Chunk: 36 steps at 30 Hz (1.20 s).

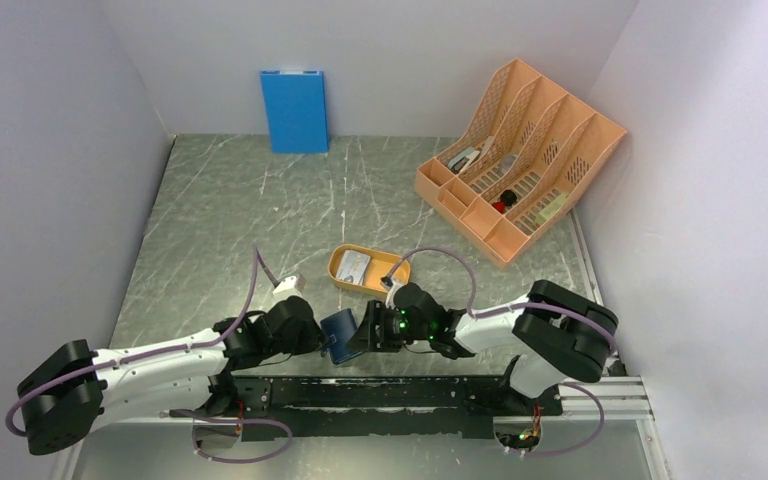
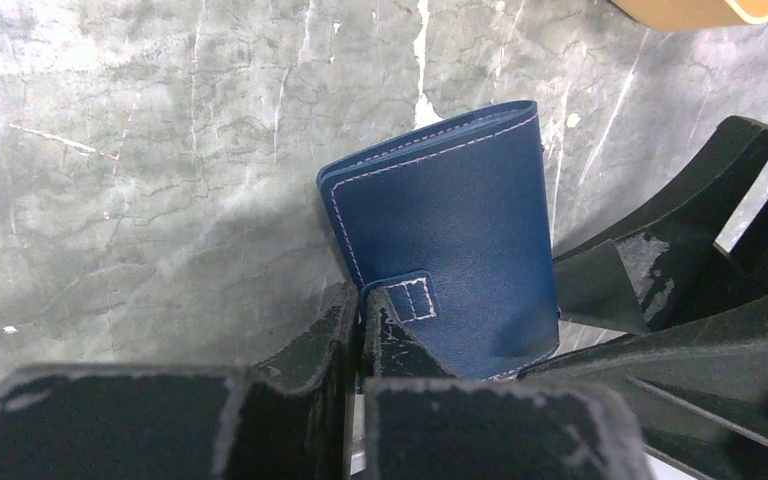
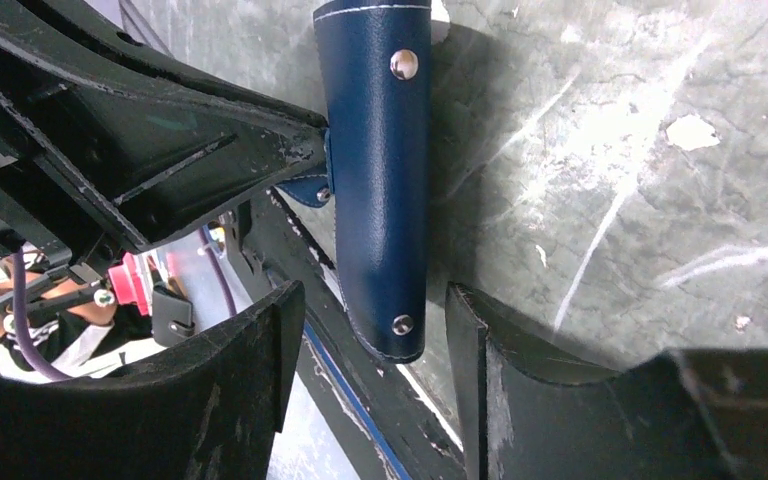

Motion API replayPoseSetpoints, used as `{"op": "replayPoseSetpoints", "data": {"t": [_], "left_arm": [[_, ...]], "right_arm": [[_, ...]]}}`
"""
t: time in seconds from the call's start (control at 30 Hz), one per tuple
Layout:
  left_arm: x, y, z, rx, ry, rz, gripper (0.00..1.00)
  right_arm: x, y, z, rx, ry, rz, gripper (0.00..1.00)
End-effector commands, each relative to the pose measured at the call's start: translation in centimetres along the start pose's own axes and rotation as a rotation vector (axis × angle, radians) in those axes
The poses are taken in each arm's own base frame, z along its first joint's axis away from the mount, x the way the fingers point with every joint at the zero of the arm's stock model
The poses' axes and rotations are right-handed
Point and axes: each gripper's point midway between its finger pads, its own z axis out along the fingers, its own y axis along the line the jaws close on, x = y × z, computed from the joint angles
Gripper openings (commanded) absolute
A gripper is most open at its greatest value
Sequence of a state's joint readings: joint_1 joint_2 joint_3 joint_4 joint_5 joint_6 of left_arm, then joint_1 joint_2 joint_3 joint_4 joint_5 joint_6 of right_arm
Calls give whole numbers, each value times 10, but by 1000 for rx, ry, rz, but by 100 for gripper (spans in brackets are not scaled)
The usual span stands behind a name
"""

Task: Put the credit cards into the card holder
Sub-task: Adjust the card holder at the center of the board, then pick up the card holder from the center of the board.

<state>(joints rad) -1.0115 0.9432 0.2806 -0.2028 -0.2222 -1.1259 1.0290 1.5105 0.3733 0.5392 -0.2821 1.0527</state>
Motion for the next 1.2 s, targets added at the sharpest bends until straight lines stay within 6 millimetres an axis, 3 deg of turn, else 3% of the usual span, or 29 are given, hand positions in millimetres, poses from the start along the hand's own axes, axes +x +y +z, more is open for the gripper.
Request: {"op": "replayPoseSetpoints", "data": {"t": [0.0,0.33,0.93,1.03,1.17], "left_arm": [[23,64,1,-202,58,66,5],[27,69,0,-208,62,56,5],[35,74,1,-196,82,36,5],[35,74,1,-192,82,31,5],[29,66,-5,-182,73,29,5]], "right_arm": [[0,-3,4,-16,-6,16,57],[9,-10,10,-34,18,38,48],[6,12,25,-90,22,-4,33],[5,18,26,-105,20,-19,25],[4,30,22,-125,16,-58,5]]}}
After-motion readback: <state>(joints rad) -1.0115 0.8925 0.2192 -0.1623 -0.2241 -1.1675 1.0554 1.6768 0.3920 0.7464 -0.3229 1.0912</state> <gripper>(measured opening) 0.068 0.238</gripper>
